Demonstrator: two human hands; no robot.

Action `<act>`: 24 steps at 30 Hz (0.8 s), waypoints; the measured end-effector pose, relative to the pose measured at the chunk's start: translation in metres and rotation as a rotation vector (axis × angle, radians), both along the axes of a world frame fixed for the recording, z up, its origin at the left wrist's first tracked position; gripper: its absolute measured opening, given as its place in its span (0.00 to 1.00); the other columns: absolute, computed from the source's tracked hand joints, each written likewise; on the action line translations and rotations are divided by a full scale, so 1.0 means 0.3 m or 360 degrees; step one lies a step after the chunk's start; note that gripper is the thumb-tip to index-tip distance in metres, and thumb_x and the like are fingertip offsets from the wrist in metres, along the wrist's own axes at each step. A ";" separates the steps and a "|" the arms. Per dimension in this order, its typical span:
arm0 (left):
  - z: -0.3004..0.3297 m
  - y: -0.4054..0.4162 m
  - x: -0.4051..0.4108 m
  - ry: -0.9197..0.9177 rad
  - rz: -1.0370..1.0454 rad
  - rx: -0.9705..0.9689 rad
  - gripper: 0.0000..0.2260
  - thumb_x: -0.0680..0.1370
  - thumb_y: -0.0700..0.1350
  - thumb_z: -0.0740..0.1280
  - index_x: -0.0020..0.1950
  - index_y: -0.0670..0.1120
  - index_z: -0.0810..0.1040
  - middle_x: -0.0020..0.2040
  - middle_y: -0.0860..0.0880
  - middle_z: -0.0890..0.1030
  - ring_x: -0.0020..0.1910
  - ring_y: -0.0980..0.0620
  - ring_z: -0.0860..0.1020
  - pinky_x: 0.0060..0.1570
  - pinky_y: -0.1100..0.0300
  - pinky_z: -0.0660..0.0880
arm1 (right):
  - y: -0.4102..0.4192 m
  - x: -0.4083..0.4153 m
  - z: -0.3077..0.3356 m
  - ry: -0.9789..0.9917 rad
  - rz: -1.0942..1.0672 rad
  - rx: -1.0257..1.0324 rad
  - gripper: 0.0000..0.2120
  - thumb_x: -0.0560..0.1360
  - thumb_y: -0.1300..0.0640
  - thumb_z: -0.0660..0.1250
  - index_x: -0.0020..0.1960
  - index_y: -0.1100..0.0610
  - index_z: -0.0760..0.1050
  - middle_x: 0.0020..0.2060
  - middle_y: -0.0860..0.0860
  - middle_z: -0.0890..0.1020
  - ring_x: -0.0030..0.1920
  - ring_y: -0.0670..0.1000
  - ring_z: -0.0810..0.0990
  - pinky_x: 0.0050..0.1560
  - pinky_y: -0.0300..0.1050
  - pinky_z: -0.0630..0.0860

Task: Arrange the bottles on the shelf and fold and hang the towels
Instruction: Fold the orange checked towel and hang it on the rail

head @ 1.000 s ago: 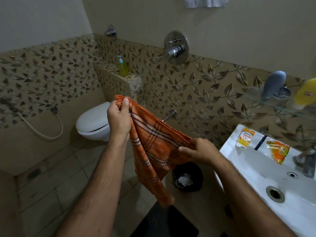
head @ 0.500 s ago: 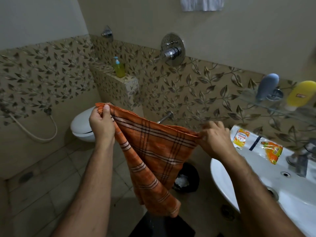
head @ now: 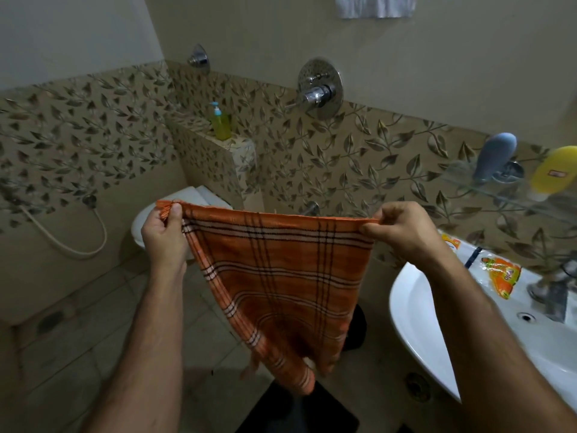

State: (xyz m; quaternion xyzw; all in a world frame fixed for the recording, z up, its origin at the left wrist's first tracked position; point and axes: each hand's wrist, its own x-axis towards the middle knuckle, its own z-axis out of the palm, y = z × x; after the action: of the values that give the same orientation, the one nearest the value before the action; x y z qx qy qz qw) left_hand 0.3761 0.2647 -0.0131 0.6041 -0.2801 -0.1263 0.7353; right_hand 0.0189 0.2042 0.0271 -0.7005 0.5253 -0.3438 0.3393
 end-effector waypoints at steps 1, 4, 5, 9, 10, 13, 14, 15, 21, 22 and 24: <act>-0.008 0.005 0.009 0.0016 -0.0016 0.0006 0.10 0.81 0.40 0.63 0.43 0.51 0.76 0.41 0.54 0.77 0.38 0.64 0.76 0.40 0.72 0.73 | 0.004 0.006 0.022 -0.0030 0.0041 -0.0015 0.09 0.70 0.62 0.75 0.34 0.61 0.76 0.27 0.51 0.78 0.26 0.42 0.72 0.29 0.38 0.69; -0.027 0.012 0.031 0.0030 -0.0075 0.0039 0.08 0.81 0.40 0.62 0.45 0.51 0.77 0.42 0.54 0.78 0.41 0.62 0.76 0.44 0.70 0.74 | 0.007 0.019 0.062 -0.0030 0.0113 -0.0023 0.06 0.70 0.65 0.74 0.38 0.61 0.77 0.32 0.52 0.81 0.29 0.40 0.77 0.31 0.31 0.73; -0.032 0.011 0.035 0.0038 -0.0094 0.0051 0.08 0.81 0.40 0.63 0.46 0.51 0.77 0.42 0.53 0.78 0.41 0.62 0.77 0.43 0.69 0.74 | 0.000 0.019 0.064 -0.0015 0.0112 -0.0025 0.06 0.70 0.66 0.73 0.39 0.61 0.77 0.33 0.52 0.82 0.30 0.40 0.78 0.33 0.31 0.74; -0.032 0.011 0.026 -0.0025 -0.0140 0.0083 0.10 0.81 0.40 0.63 0.43 0.51 0.76 0.40 0.54 0.77 0.37 0.64 0.76 0.40 0.72 0.72 | -0.046 0.006 0.051 0.0289 0.0113 -0.0009 0.12 0.71 0.63 0.75 0.51 0.53 0.79 0.41 0.50 0.84 0.41 0.46 0.82 0.39 0.39 0.74; -0.027 0.010 0.019 -0.0062 -0.0155 0.0090 0.10 0.81 0.40 0.63 0.42 0.51 0.75 0.39 0.54 0.77 0.36 0.63 0.75 0.39 0.73 0.72 | -0.055 0.006 0.045 0.0474 0.0122 -0.0025 0.15 0.72 0.62 0.74 0.57 0.52 0.79 0.43 0.48 0.84 0.44 0.48 0.82 0.40 0.40 0.73; -0.011 0.001 0.002 -0.0145 -0.0197 0.0100 0.10 0.81 0.40 0.62 0.42 0.52 0.75 0.39 0.53 0.76 0.36 0.64 0.75 0.39 0.72 0.72 | -0.064 0.013 0.032 0.0957 0.0112 -0.0207 0.07 0.75 0.60 0.69 0.51 0.54 0.83 0.39 0.50 0.81 0.44 0.52 0.81 0.40 0.43 0.71; -0.006 -0.002 0.000 -0.0153 -0.0201 0.0097 0.10 0.82 0.40 0.62 0.42 0.51 0.75 0.39 0.53 0.77 0.36 0.65 0.75 0.40 0.71 0.72 | -0.063 0.012 0.028 0.0912 0.0088 -0.0194 0.05 0.75 0.59 0.68 0.47 0.56 0.83 0.38 0.51 0.81 0.42 0.53 0.80 0.39 0.44 0.72; -0.001 -0.005 0.003 -0.0159 -0.0192 0.0099 0.10 0.82 0.41 0.62 0.43 0.52 0.75 0.40 0.54 0.77 0.36 0.65 0.76 0.41 0.70 0.73 | -0.061 0.010 0.027 0.0740 0.0066 -0.0120 0.05 0.76 0.59 0.68 0.44 0.57 0.81 0.36 0.52 0.81 0.39 0.53 0.80 0.39 0.45 0.73; 0.056 -0.003 0.000 -0.0464 -0.0092 0.0138 0.04 0.83 0.43 0.58 0.50 0.47 0.71 0.41 0.58 0.74 0.40 0.63 0.74 0.41 0.74 0.69 | -0.067 0.019 0.040 -0.0820 0.0232 0.0340 0.10 0.77 0.65 0.64 0.37 0.58 0.77 0.32 0.53 0.80 0.35 0.51 0.78 0.41 0.45 0.75; 0.068 -0.001 -0.006 -0.0534 -0.0056 0.0139 0.03 0.83 0.43 0.58 0.51 0.46 0.70 0.41 0.58 0.73 0.39 0.63 0.73 0.39 0.76 0.67 | -0.065 0.031 0.047 -0.0969 0.0251 0.0404 0.12 0.77 0.65 0.63 0.37 0.56 0.78 0.32 0.52 0.81 0.34 0.50 0.80 0.39 0.43 0.77; 0.085 -0.001 -0.021 -0.0623 0.0011 0.0145 0.03 0.83 0.43 0.58 0.51 0.45 0.69 0.40 0.58 0.71 0.38 0.63 0.72 0.37 0.77 0.65 | -0.063 0.056 0.062 -0.1131 0.0236 0.0463 0.14 0.79 0.64 0.61 0.39 0.55 0.79 0.32 0.50 0.83 0.34 0.48 0.81 0.38 0.42 0.80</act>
State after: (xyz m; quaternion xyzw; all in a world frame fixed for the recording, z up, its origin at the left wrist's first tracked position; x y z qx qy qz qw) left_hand 0.3698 0.2644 0.0125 0.6507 -0.4098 -0.0165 0.6391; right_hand 0.0357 0.1854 0.0458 -0.5185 0.3660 -0.4615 0.6198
